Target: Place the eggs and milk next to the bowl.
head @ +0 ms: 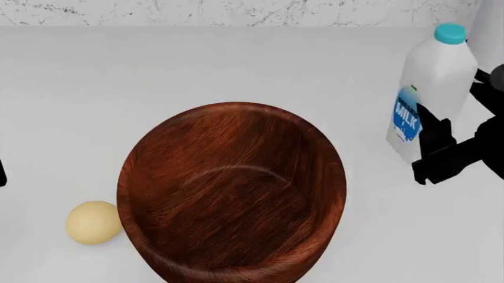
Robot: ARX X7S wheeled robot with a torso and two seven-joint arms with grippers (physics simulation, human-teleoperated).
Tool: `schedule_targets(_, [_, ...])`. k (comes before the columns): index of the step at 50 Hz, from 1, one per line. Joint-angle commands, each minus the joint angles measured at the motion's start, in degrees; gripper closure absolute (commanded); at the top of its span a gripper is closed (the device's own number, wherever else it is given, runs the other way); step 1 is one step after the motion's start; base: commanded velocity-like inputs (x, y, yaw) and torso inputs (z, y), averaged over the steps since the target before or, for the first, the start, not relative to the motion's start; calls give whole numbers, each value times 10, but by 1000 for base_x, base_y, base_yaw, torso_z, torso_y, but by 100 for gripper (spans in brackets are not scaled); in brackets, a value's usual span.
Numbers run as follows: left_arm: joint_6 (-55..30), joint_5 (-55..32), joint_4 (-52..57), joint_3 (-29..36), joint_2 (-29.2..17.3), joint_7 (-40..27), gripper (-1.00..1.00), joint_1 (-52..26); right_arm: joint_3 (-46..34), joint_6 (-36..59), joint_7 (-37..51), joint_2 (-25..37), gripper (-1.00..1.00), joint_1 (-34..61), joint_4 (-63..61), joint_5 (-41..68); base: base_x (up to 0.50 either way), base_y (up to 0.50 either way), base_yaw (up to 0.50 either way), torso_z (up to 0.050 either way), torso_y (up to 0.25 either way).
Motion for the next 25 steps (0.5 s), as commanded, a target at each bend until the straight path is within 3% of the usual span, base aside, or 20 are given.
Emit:
schedule_targets(1, [-2, 0, -1, 1, 0, 0, -100, -4, 11, 12, -36, 19, 100, -16, -58, 23, 0, 0, 0, 0, 10])
schedule_targets(25, [3, 1, -2, 2, -1, 3, -100, -4, 38, 33, -67, 44, 100, -70, -118, 74, 0, 0, 0, 0, 1])
